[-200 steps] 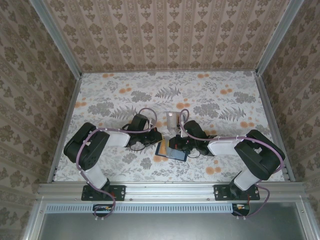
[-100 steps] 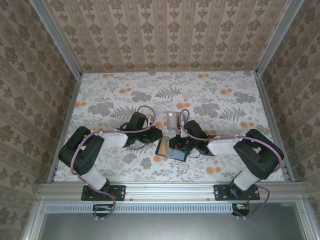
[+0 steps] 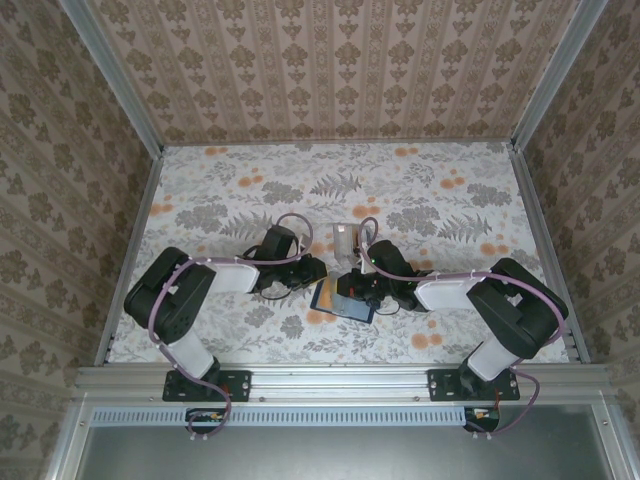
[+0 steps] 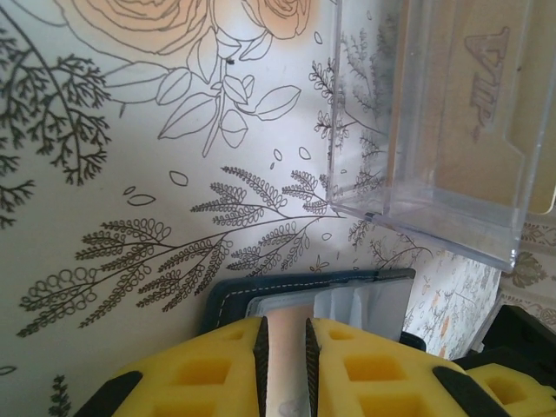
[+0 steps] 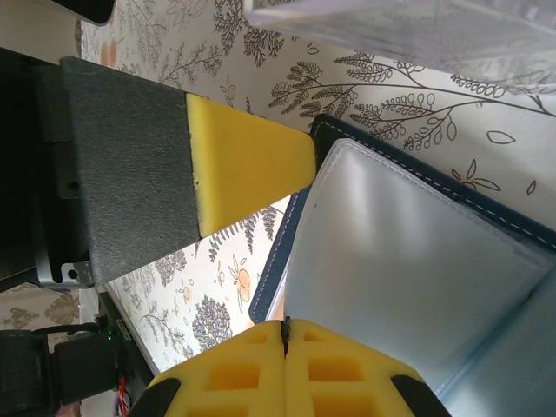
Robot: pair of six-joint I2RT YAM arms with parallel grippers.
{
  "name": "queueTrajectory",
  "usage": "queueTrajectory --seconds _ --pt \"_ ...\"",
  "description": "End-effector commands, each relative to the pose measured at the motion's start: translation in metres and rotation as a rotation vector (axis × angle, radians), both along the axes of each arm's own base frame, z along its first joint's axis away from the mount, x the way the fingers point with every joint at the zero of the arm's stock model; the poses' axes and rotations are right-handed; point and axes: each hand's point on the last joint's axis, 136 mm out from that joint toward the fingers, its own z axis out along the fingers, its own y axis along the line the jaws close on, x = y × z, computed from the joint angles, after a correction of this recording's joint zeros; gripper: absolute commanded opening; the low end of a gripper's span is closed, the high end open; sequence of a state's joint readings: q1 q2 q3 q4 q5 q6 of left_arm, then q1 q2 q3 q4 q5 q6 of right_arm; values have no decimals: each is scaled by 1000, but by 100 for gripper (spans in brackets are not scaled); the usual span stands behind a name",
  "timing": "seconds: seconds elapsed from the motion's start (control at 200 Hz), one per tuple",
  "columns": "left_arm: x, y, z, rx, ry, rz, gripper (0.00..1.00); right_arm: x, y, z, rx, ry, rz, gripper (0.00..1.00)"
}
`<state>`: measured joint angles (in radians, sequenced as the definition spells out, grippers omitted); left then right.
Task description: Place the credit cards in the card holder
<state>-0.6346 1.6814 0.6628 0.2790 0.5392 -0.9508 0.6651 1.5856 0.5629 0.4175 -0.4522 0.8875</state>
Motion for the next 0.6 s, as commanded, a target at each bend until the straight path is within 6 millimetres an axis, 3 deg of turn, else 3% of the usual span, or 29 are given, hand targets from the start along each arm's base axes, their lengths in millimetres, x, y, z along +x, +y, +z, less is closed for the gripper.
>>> queueTrajectory --seconds 0.0,0.3,0.595 --pt "5 -11 6 -29 0 -3 21 -1 0 0 15 -2 8 0" --pt "7 -11 10 -36 -7 11 28 -2 0 0 19 0 9 0" --pt "10 -3 13 -31 -18 32 28 -1 1 -1 20 0 12 0"
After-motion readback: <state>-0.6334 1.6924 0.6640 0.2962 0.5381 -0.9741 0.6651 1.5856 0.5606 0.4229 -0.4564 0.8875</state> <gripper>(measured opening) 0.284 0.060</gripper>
